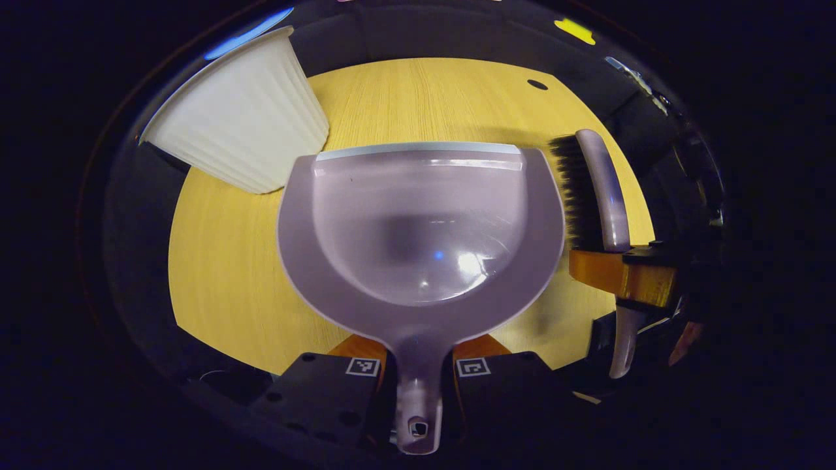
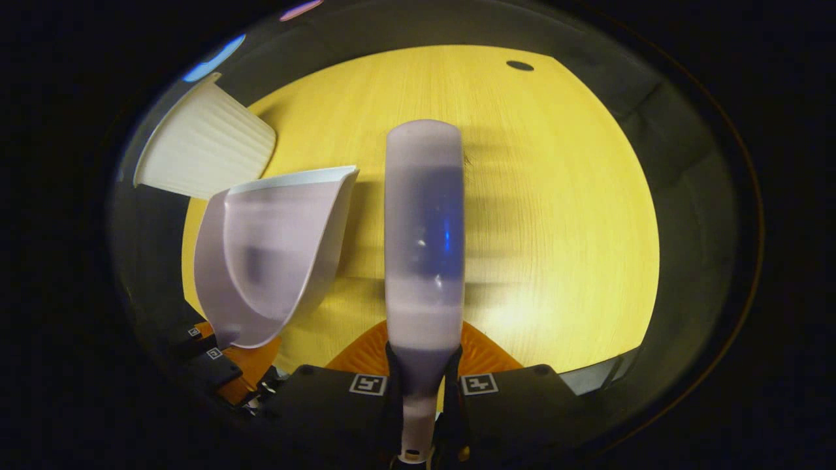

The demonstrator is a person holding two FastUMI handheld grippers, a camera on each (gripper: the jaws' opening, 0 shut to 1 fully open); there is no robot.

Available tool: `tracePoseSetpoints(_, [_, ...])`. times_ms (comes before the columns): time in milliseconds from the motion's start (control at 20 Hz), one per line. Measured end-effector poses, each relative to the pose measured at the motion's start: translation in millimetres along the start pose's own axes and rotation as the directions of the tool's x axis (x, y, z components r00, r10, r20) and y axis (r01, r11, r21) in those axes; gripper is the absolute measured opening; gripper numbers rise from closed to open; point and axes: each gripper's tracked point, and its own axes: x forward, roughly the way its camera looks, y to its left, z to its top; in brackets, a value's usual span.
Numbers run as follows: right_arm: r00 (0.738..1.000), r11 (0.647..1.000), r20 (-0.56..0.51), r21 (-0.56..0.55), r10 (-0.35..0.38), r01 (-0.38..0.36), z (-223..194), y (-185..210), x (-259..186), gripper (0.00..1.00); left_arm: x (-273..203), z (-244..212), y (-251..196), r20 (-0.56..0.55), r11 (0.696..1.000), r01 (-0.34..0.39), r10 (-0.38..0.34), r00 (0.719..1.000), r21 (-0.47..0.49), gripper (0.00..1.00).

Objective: Pick up the small broom and dustpan from the desktop, sweep the trash into the dustpan with the broom, and then empty the trash into the garbage bin.

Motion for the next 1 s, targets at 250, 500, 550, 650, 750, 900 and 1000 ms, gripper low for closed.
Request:
tracePoseSetpoints(250, [0.995, 0.997, -0.055, -0.014, -0.083, 0.082, -5.6, -16.2, 8.7, 0.27, 10.1, 7.8, 0.5, -0.062, 1.0, -0.008, 0.007, 0.998, -0.017, 0.26])
tracePoseSetpoints(500, [0.988, 0.993, -0.105, -0.04, -0.117, 0.114, -6.6, -15.9, -2.6, 0.27, 4.9, 7.6, -1.2, -0.108, 1.0, -0.006, 0.006, 0.994, -0.003, 0.26])
tracePoseSetpoints(550, [0.983, 0.992, -0.136, -0.049, -0.125, 0.12, -13.0, -16.8, -7.1, 0.27, 3.2, 8.6, -0.5, -0.109, 1.0, -0.005, 0.004, 0.994, -0.006, 0.25])
tracePoseSetpoints(650, [0.985, 0.991, -0.117, -0.046, -0.127, 0.122, -11.8, -11.2, -1.2, 0.27, 5.5, 6.6, -0.2, -0.117, 1.0, -0.01, 0.01, 0.993, 0.0, 0.27])
tracePoseSetpoints(750, [0.981, 0.99, -0.134, -0.037, -0.137, 0.134, -17.0, -8.5, 0.5, 0.27, 8.0, 3.1, 1.8, -0.139, 1.0, -0.02, 0.019, 0.99, -0.003, 0.27])
tracePoseSetpoints(900, [0.975, 0.989, -0.162, -0.041, -0.149, 0.144, -24.2, -11.3, -0.2, 0.3, 8.9, 3.0, 0.6, -0.175, 0.999, -0.022, 0.016, 0.984, -0.031, 0.28])
tracePoseSetpoints(1000, [0.974, 0.989, -0.169, -0.032, -0.148, 0.145, -29.1, -12.0, -0.5, 0.33, 8.4, 1.6, 1.4, -0.191, 1.0, -0.026, 0.022, 0.981, -0.016, 0.28])
